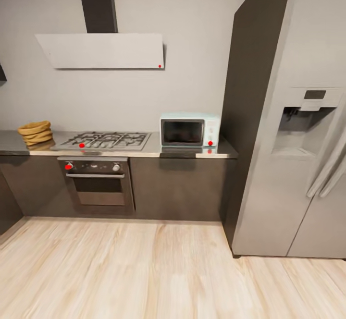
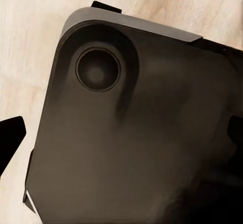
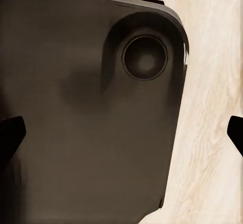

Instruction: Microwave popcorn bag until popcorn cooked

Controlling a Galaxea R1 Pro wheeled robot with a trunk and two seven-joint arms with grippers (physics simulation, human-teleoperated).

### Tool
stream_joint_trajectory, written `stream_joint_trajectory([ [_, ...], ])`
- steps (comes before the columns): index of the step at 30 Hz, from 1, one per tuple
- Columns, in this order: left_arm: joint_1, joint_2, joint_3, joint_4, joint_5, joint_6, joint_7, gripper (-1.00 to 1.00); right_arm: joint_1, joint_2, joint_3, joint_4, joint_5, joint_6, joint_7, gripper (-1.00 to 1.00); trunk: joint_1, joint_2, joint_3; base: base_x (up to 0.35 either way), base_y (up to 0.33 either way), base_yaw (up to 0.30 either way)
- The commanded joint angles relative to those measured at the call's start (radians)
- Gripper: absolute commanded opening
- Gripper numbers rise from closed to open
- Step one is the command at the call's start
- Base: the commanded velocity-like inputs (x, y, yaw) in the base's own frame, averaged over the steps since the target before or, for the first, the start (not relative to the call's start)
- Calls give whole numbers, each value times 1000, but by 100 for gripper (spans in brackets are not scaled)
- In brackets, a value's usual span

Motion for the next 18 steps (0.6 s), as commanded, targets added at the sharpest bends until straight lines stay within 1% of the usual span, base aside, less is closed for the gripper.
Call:
stream_joint_trajectory([
  [1, 0, -1, 0, 0, 4, -2, 0, 100, 0, 0, 5, 0, 4, -3, -1, 100, 1, 0, -1, 322, 0, 0],
  [18, 0, -1, -2, 0, 1, -9, 0, 100, 0, -1, 7, 0, 4, -6, -1, 100, 1, 0, -1, 322, 0, 0],
])
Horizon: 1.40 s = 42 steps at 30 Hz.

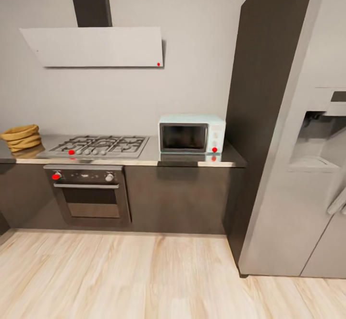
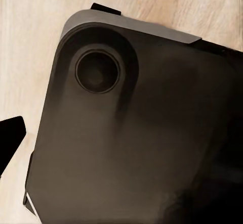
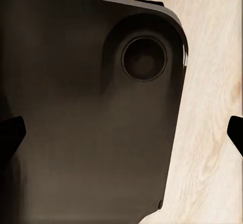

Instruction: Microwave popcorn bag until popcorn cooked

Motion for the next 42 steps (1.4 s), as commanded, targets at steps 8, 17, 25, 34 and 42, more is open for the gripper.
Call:
stream_joint_trajectory([
  [8, 0, 0, 0, 0, 5, -3, 0, 100, 0, 0, 5, 0, 6, -4, 1, 100, 1, 0, -1, 322, 0, 0],
  [17, 0, 0, 0, 0, 5, -1, 0, 100, 0, 0, 6, 0, 6, -2, 1, 100, 1, 0, -1, 322, 0, 0],
  [25, 0, 0, -1, 0, 5, -5, 0, 100, 0, 1, 6, 0, 4, 1, -1, 100, 1, 0, -1, 322, 0, 0],
  [34, 0, 0, 0, 0, 5, -8, 0, 100, 0, 0, 6, 0, 6, -4, 0, 100, 1, 0, -1, 322, 0, 0],
  [42, 0, 0, -2, 0, 4, -9, 0, 100, 0, 0, 6, 0, 6, -2, 1, 100, 1, 0, -1, 322, 0, 0],
])
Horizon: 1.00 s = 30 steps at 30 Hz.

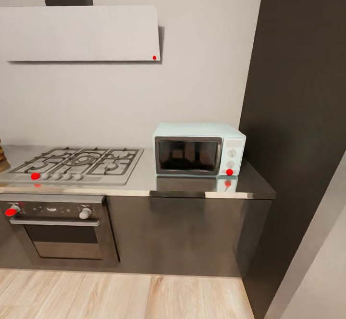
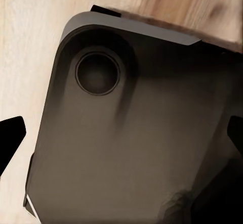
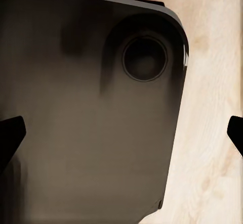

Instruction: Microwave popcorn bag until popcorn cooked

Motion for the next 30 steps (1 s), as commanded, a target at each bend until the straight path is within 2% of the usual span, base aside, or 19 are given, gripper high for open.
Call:
stream_joint_trajectory([
  [1, 0, 0, -1, 0, 5, -3, 0, 100, 0, 0, 5, 0, 5, -3, -1, 100, 1, 0, -1, 322, 0, 0],
  [18, 0, -2, -4, 0, 4, -3, 0, 100, 0, 0, 5, 0, 5, -3, -1, 100, 1, 0, -1, 322, 71, 0],
  [21, 0, 0, -5, -3, 2, -4, -1, 100, -17, 1, -12, -17, -4, 14, 8, 100, 1, 0, -1, 0, 0, 0],
  [23, 0, 1, -9, -1, 2, -4, -2, 100, -29, 2, -8, -28, -5, 26, 5, 100, 1, 0, -1, 0, 0, 0],
  [26, 0, 1, -10, 0, 3, -5, -3, 100, -12, -6, 9, -11, -5, 8, 4, 100, 1, 0, -1, 0, 0, 0],
  [30, 0, -1, -3, -1, 9, -5, 3, 100, 11, -8, 10, 12, -5, -14, 4, 100, 1, 0, -1, -148, 0, 0],
])
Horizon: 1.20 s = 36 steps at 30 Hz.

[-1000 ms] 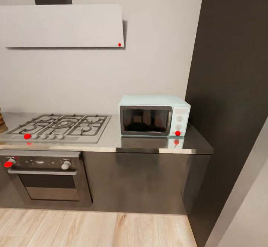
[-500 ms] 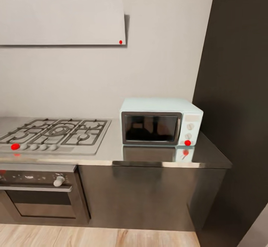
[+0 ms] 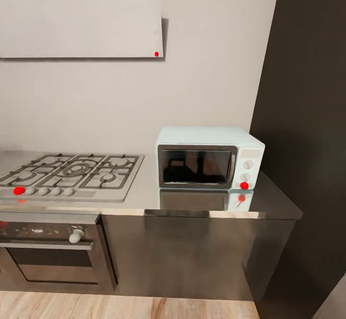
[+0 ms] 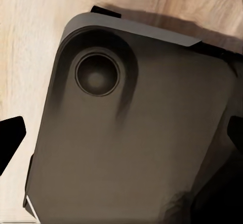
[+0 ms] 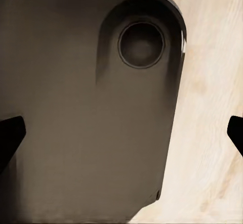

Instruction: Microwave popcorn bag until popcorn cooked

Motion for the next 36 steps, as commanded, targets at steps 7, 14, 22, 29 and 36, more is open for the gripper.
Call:
stream_joint_trajectory([
  [7, 0, 1, -3, 0, 7, -3, 2, 100, 14, 0, 3, 2, 4, -22, 0, 100, 0, 0, -1, -194, 0, 0],
  [14, 0, 1, -8, 0, 5, -3, 2, 100, 14, 0, 1, 2, 5, -11, -2, 100, 0, 0, -1, -9, 0, 0],
  [22, 0, 1, -4, -1, 1, -4, 2, 100, 14, 9, 6, -124, 19, 7, -3, 100, 0, 0, -1, 0, 0, 0],
  [29, 0, 0, -3, -2, 1, -4, 3, 100, 14, 12, 6, -876, 21, 614, -2, 100, 0, 0, -1, 0, 0, 0],
  [36, 0, -1, -3, -2, 1, -4, 3, 100, -95, 12, 1, -1545, 15, 1148, -5, 100, 0, 0, -1, 0, 0, 0],
])
